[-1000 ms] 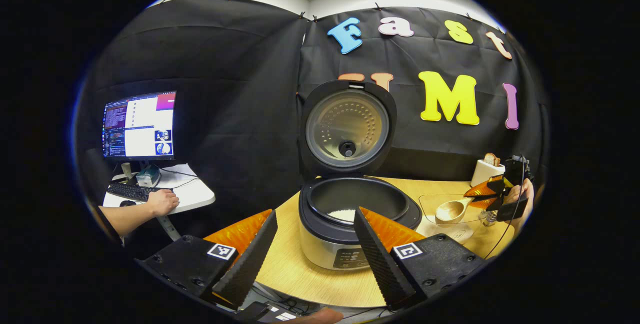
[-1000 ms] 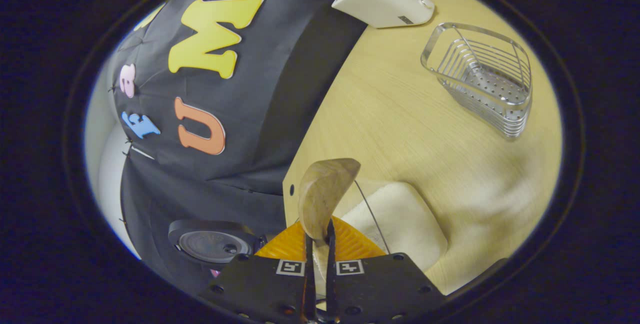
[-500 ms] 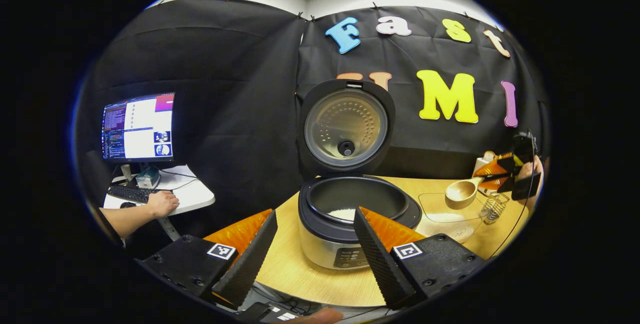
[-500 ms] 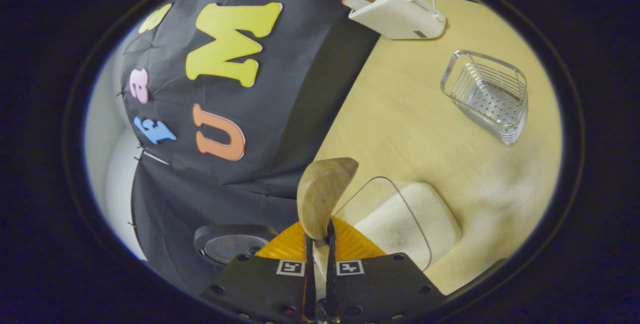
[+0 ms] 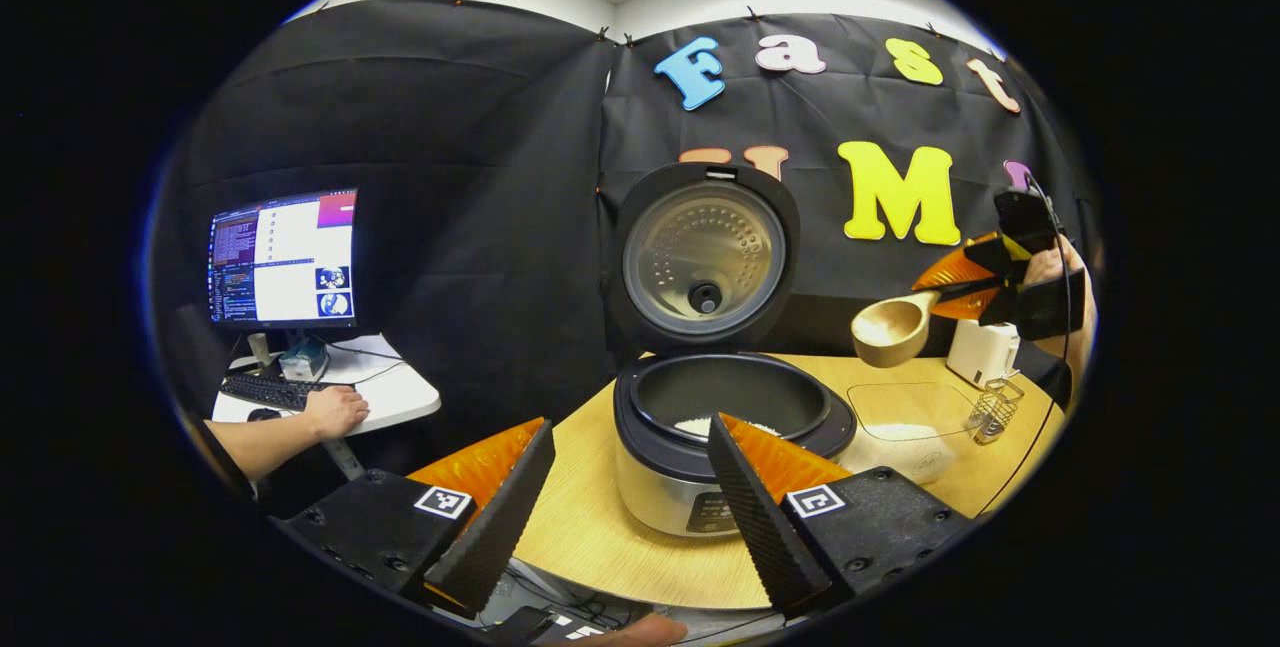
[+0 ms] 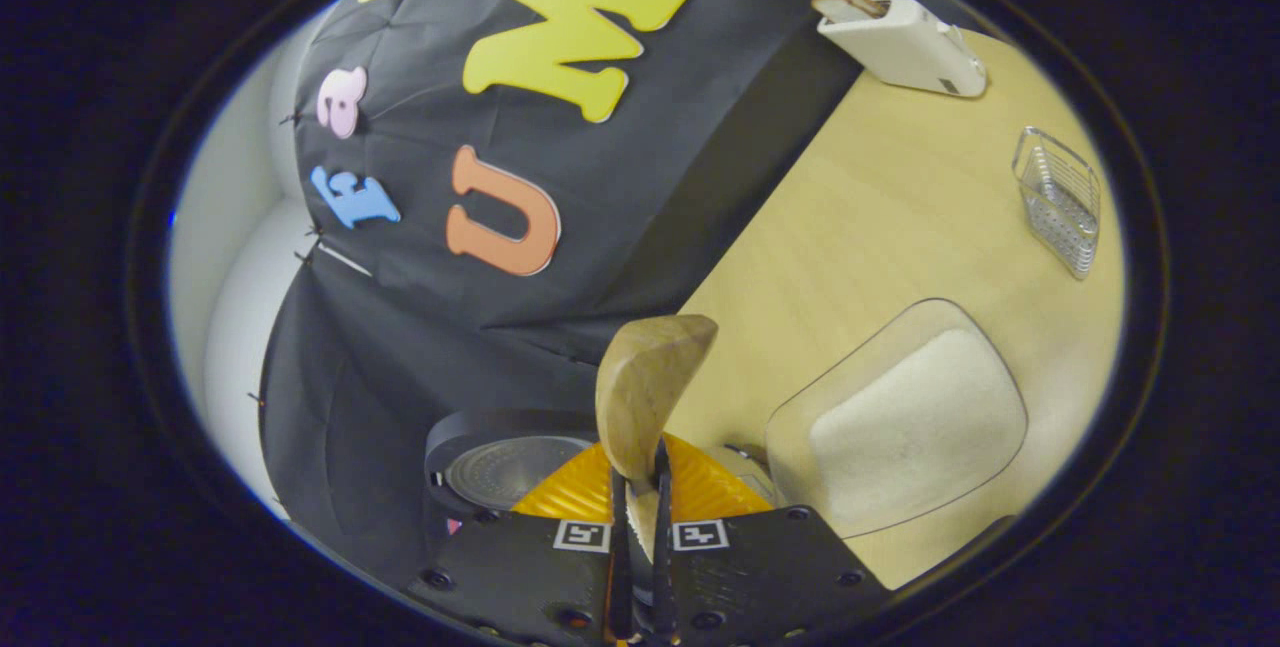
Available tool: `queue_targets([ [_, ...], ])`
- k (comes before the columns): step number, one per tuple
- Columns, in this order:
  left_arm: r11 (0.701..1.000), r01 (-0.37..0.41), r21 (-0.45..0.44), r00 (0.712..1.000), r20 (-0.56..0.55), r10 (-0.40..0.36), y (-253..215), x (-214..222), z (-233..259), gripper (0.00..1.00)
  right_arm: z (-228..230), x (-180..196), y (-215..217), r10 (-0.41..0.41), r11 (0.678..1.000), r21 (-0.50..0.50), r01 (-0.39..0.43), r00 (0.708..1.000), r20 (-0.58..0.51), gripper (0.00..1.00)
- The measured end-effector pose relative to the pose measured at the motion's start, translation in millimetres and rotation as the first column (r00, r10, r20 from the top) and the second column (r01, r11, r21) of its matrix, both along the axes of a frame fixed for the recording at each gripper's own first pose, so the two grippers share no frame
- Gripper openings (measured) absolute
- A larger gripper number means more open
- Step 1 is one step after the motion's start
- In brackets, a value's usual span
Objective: Close the left gripper, press the button to open the rice cooker; take a wooden spoon from the chopstick holder with the right hand, scoop a spoonful of rice and pour it into the rice cooker, then put the wooden spoon back into the chopstick holder.
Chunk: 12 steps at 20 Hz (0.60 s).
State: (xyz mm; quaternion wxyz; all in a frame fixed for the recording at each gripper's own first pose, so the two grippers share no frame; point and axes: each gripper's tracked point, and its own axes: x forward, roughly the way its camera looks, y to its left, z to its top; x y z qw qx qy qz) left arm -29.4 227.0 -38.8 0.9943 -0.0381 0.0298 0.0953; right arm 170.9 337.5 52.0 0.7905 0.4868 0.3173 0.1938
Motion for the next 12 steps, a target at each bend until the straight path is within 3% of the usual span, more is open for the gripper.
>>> queue_targets([
  [6,1.000,0.021,-0.016,0.999,0.027,-0.021,-1,-1,3,0.98,14,8,72,0.050,0.981,-0.193,-0.029,0.993,0.104,0.08],
  [12,1.000,0.014,-0.011,1.000,0.019,-0.014,10,-5,-4,0.98,6,9,126,0.153,0.901,-0.430,-0.054,0.968,0.198,0.08],
])
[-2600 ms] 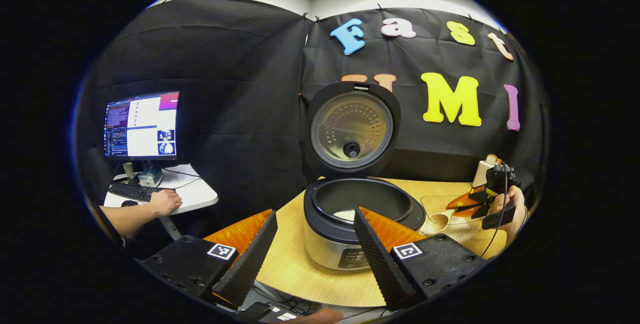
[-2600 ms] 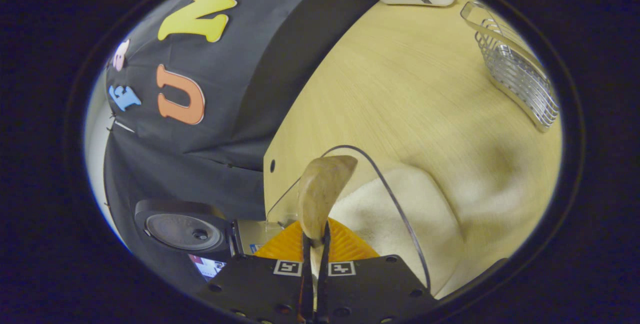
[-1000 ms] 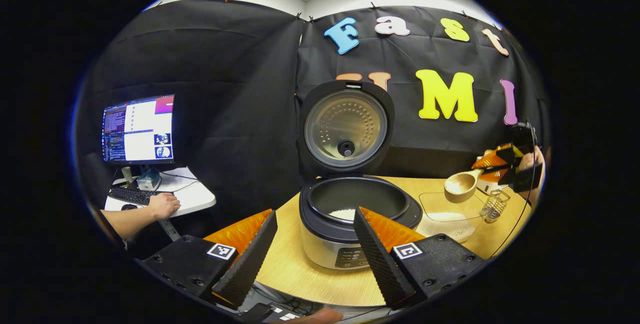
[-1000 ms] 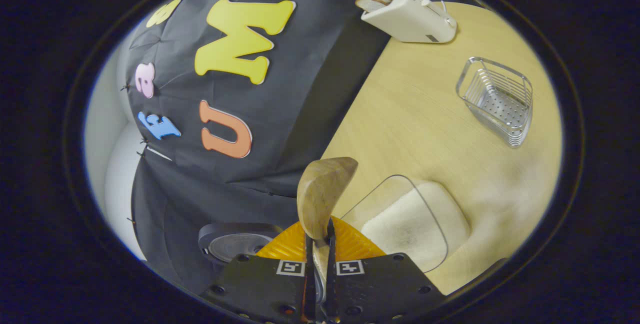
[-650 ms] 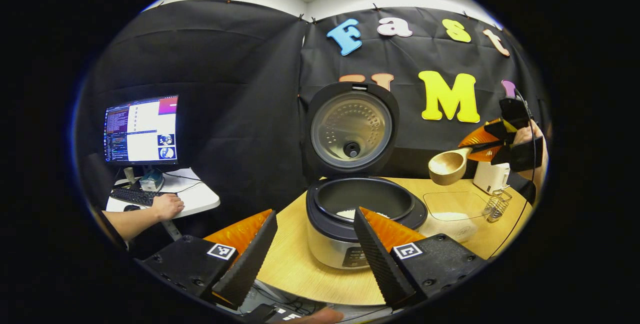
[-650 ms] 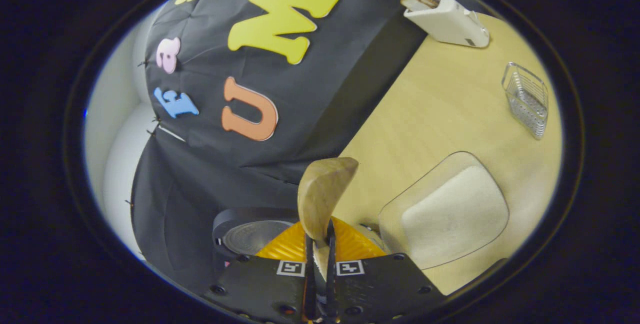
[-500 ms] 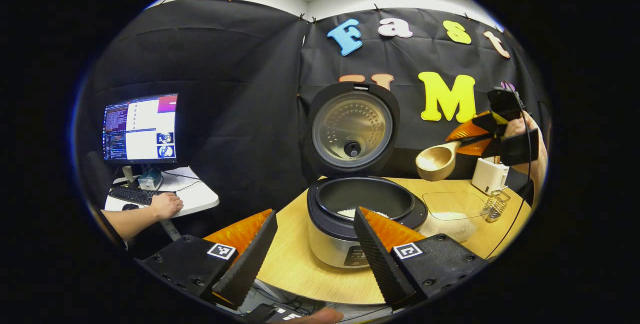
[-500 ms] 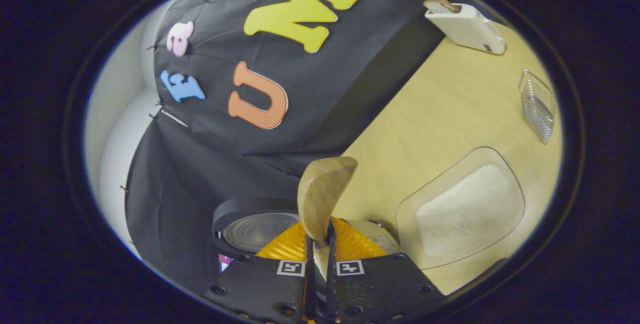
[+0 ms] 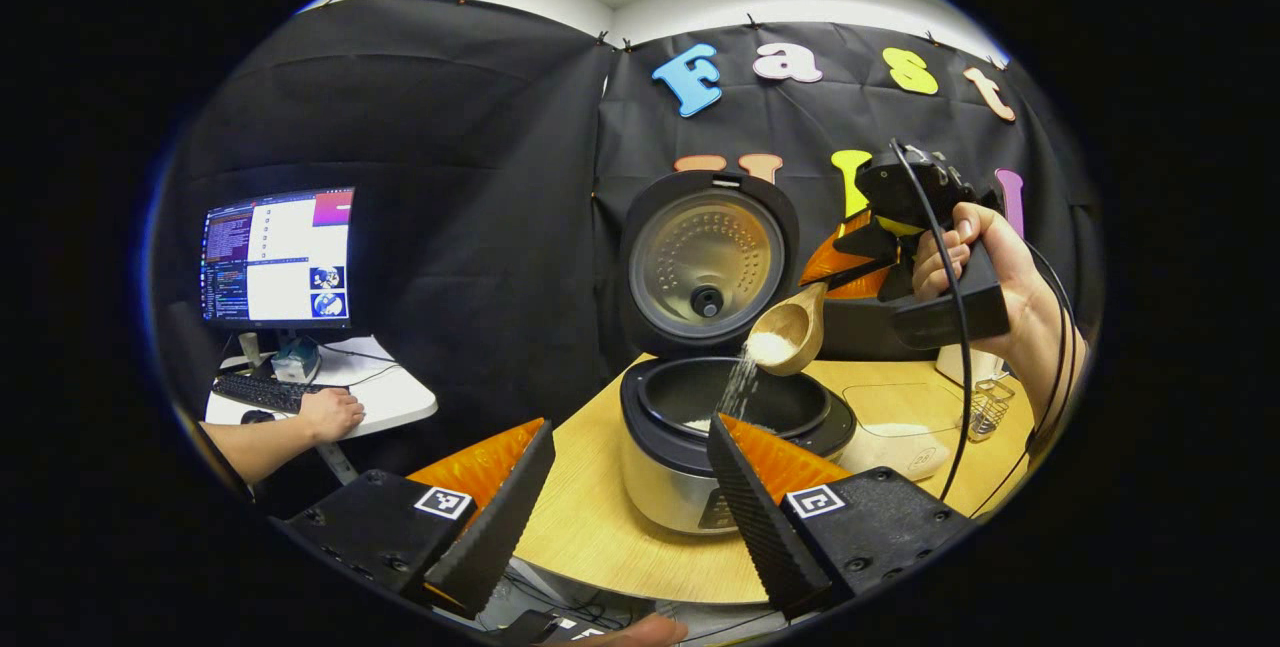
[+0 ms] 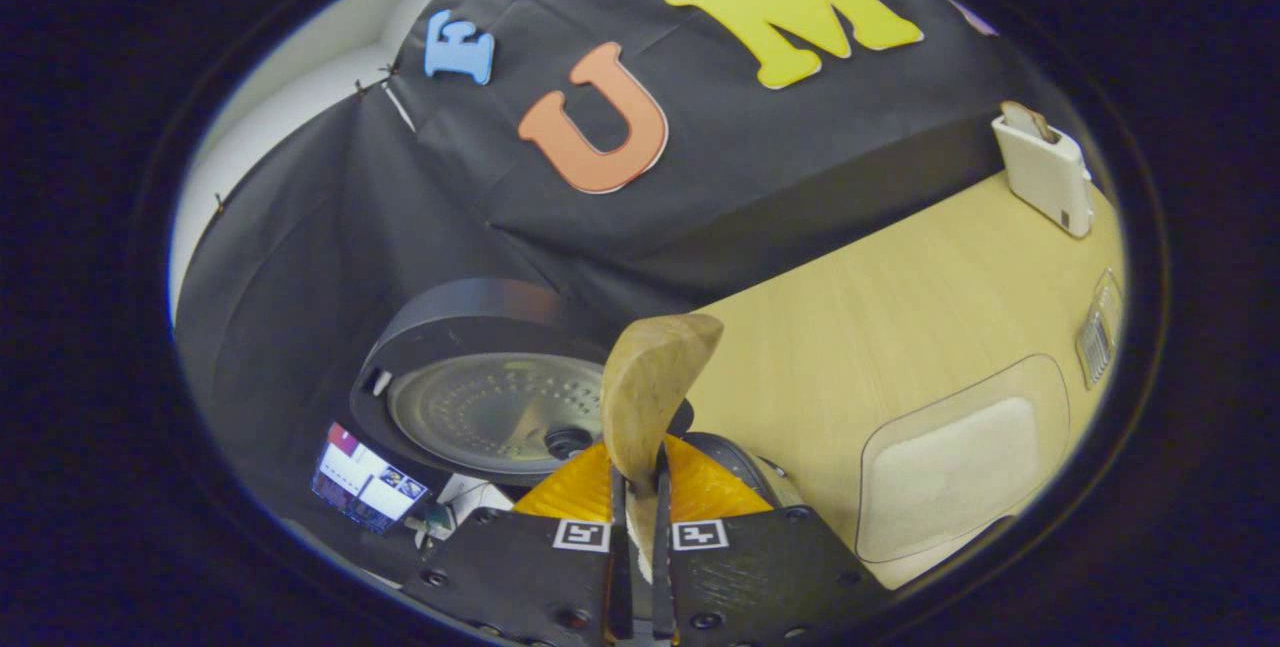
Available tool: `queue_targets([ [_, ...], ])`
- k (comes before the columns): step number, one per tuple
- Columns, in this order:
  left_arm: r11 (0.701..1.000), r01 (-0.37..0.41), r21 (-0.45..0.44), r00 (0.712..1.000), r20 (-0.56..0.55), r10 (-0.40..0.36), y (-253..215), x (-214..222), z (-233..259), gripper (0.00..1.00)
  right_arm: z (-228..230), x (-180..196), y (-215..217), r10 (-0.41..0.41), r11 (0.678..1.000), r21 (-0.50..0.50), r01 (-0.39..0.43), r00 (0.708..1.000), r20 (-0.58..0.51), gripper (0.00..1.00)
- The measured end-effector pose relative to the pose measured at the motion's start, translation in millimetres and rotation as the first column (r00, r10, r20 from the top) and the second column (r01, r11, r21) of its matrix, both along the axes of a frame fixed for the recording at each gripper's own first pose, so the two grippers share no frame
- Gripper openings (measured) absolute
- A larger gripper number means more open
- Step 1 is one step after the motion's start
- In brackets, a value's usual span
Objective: Close the left gripper, press the button to open the rice cooker; take a wooden spoon from the chopstick holder with the right hand, scoop a spoonful of rice and pour it into the rice cooker, then put the wooden spoon back into the chopstick holder.
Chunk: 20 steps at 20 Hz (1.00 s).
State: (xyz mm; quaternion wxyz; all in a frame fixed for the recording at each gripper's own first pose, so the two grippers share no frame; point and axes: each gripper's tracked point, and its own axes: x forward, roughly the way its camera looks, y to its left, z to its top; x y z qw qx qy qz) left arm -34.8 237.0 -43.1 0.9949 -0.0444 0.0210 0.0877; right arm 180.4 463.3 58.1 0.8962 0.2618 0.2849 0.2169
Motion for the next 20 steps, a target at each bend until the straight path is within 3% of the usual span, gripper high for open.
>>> queue_targets([
  [3,1.000,-0.002,-0.003,1.000,-0.008,0.002,1,1,-2,0.98,7,4,10,0.022,0.996,-0.085,-0.015,0.996,0.087,0.07],
  [7,1.000,0.000,0.012,1.000,0.000,0.000,-1,-1,1,0.98,15,0,29,0.143,0.975,-0.195,-0.104,0.969,0.202,0.07],
  [11,0.999,-0.027,0.021,1.000,-0.004,0.027,8,-6,0,0.98,14,-3,36,0.253,0.914,-0.390,-0.115,0.911,0.326,0.09],
  [16,0.999,-0.028,0.030,1.000,0.004,0.027,7,-6,3,0.98,14,-20,50,0.345,0.870,-0.470,-0.148,0.863,0.368,0.07],
  [20,0.999,-0.033,0.032,0.999,-0.004,0.034,8,-5,0,0.98,8,-21,48,0.397,0.784,-0.619,-0.040,0.799,0.452,0.07],
])
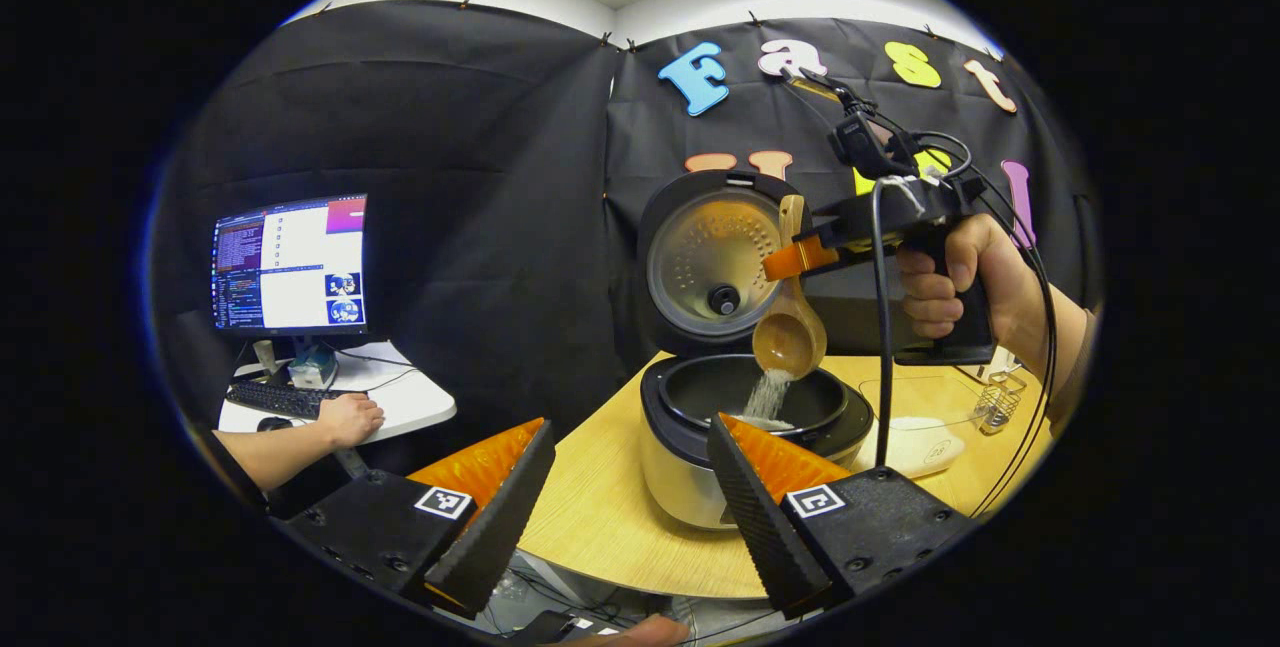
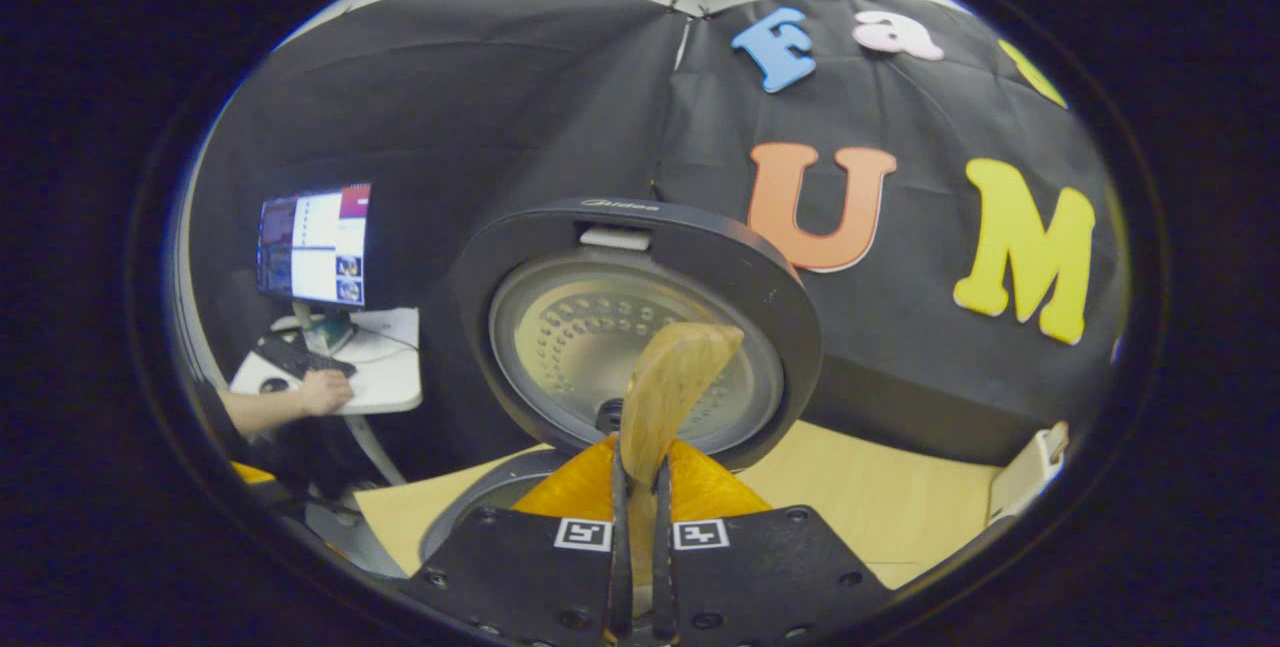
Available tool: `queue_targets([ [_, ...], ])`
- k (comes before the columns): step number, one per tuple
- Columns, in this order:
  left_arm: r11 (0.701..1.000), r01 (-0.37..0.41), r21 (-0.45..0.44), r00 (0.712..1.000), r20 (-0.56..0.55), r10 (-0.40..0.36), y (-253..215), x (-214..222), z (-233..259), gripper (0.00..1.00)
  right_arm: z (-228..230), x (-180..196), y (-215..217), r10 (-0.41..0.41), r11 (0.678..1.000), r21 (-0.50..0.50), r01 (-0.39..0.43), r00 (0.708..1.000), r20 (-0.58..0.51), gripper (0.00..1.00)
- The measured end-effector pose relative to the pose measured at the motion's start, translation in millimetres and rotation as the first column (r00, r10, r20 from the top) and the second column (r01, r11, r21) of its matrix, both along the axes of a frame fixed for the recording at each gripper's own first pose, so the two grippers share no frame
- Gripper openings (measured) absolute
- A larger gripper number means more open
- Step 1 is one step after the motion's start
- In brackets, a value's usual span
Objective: Close the left gripper, press the button to open the rice cooker; take a wooden spoon from the chopstick holder with the right hand, scoop a spoonful of rice and pour it into the rice cooker, then put the wooden spoon back into the chopstick holder.
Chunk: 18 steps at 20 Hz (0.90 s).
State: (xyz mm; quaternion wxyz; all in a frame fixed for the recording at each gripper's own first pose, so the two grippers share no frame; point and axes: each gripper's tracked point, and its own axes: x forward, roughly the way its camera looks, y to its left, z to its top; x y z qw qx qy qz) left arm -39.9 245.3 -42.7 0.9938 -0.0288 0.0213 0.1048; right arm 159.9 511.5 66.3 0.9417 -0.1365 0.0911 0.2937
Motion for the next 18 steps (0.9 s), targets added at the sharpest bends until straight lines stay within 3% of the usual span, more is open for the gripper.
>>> queue_targets([
  [3,1.000,-0.002,-0.009,1.000,-0.001,0.002,0,0,0,0.98,-2,-7,-5,-0.005,0.999,-0.046,0.008,0.999,0.050,0.08],
  [9,1.000,0.011,-0.011,1.000,0.000,-0.011,-9,3,2,0.98,8,-13,-23,-0.028,0.999,-0.016,0.029,0.997,0.077,0.08],
  [18,0.999,0.036,-0.022,0.999,0.011,-0.035,-35,10,11,0.98,55,-14,-111,-0.152,0.983,0.129,0.132,0.976,0.159,0.08],
])
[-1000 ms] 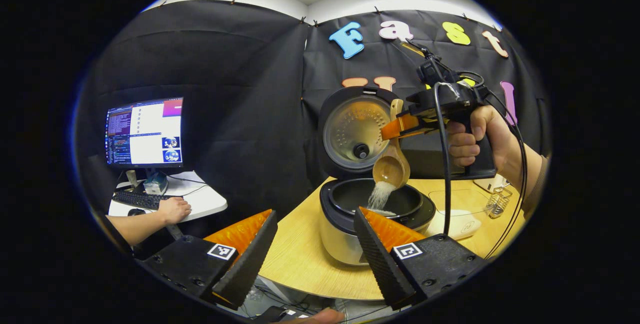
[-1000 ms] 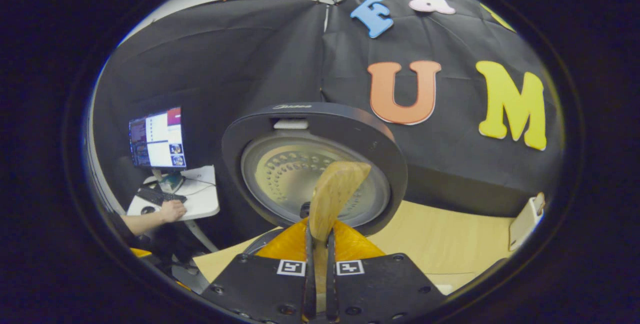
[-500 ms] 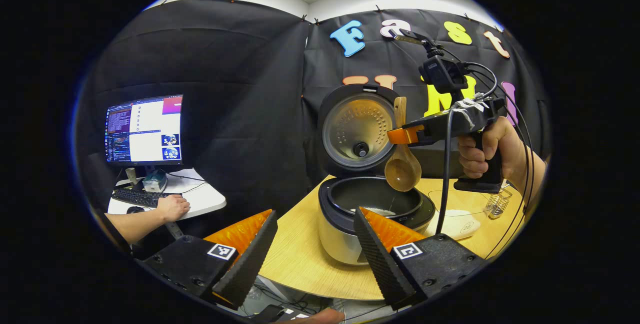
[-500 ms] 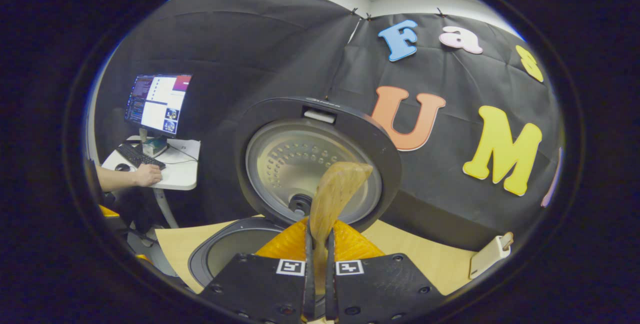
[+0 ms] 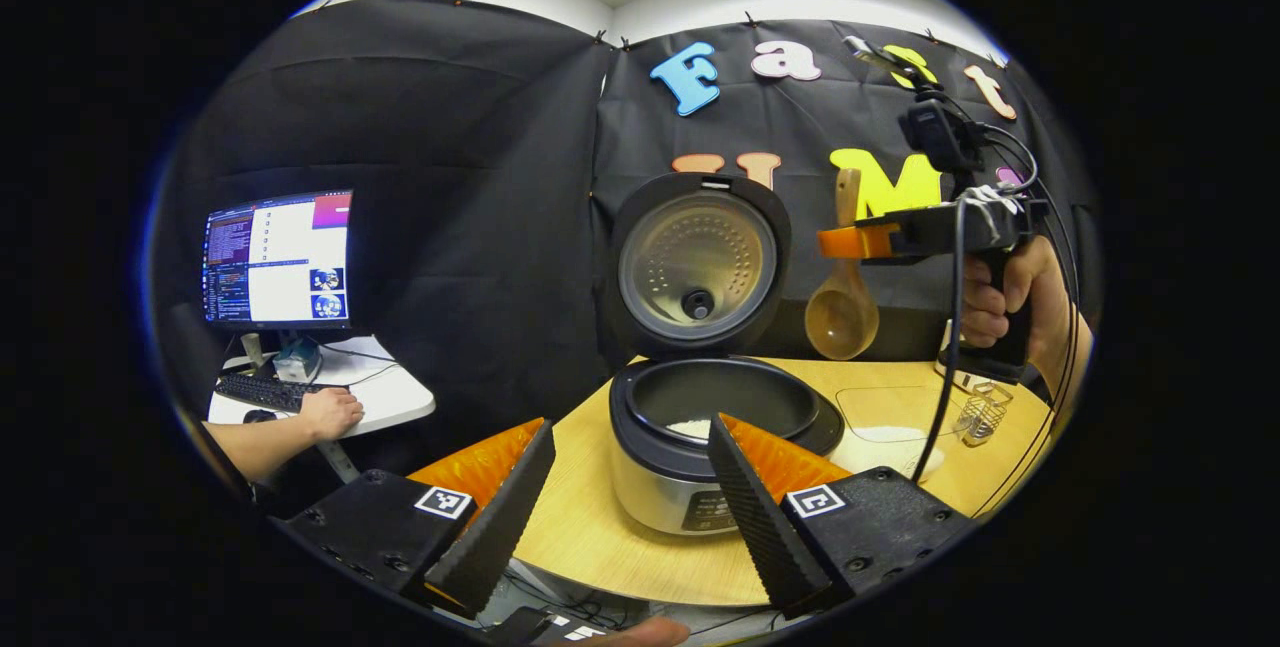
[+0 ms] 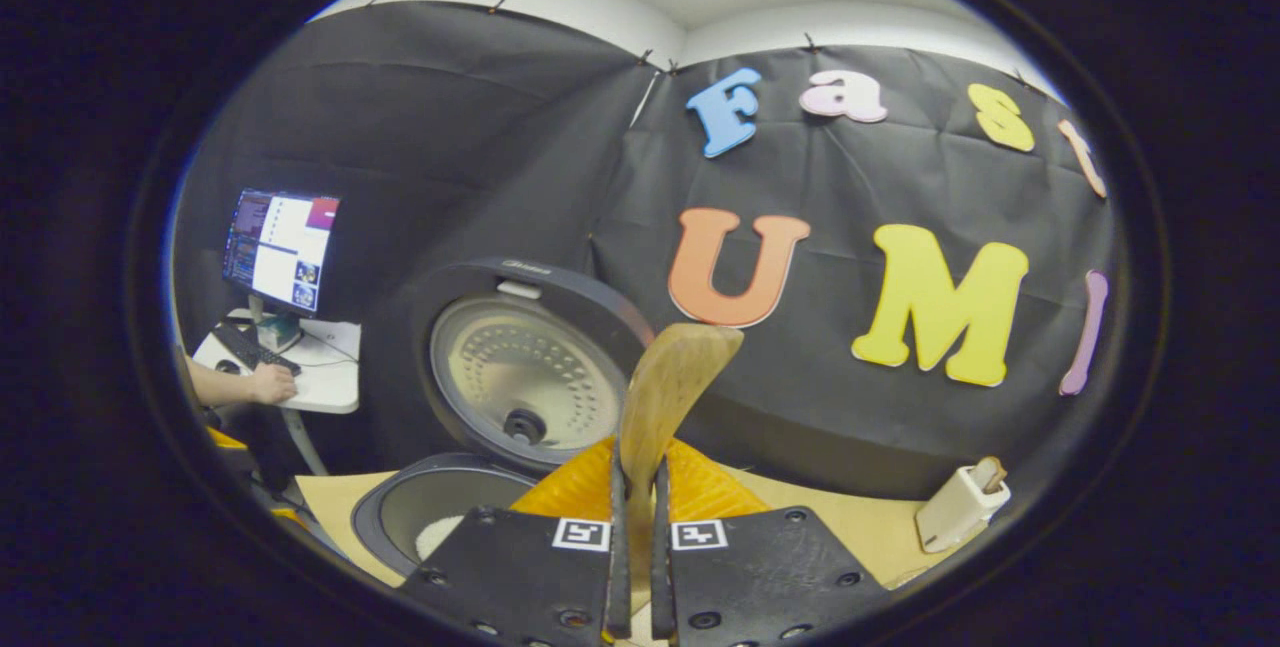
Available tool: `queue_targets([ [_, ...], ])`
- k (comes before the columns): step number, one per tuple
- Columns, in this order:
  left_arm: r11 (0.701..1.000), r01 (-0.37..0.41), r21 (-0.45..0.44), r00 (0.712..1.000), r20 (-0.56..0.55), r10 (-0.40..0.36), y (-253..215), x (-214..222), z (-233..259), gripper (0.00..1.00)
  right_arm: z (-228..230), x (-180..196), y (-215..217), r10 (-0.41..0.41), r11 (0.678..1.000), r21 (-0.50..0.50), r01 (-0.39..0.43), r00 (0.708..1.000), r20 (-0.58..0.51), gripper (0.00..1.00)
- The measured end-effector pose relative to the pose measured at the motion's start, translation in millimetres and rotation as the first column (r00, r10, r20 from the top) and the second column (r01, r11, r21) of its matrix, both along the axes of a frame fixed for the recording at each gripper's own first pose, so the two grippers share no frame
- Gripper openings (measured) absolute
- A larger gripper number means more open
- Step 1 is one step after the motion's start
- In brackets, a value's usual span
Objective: Close the left gripper, press the button to open the rice cooker; take a wooden spoon from the chopstick holder with the right hand, scoop a spoonful of rice and pour it into the rice cooker, then put the wooden spoon back into the chopstick holder.
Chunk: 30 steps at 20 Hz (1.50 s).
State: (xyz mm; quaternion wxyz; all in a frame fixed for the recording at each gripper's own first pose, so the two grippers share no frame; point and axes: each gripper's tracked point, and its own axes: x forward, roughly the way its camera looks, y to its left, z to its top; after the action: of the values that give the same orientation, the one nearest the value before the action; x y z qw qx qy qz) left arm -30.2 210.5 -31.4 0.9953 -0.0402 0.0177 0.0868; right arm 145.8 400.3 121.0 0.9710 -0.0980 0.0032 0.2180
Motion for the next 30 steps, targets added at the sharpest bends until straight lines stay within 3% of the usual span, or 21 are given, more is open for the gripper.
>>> queue_targets([
  [11,0.998,0.057,0.020,0.998,0.037,-0.058,-53,5,20,0.98,23,6,-170,-0.184,0.977,0.110,0.182,0.983,0.008,0.07],
  [21,0.996,0.084,0.023,0.995,0.048,-0.085,-81,10,27,0.98,-18,36,-322,-0.432,0.897,0.103,0.431,0.902,-0.013,0.07],
  [30,0.996,0.089,-0.009,0.995,0.054,-0.088,-82,13,27,0.98,-97,68,-384,-0.536,0.835,0.096,0.542,0.840,-0.087,0.08],
])
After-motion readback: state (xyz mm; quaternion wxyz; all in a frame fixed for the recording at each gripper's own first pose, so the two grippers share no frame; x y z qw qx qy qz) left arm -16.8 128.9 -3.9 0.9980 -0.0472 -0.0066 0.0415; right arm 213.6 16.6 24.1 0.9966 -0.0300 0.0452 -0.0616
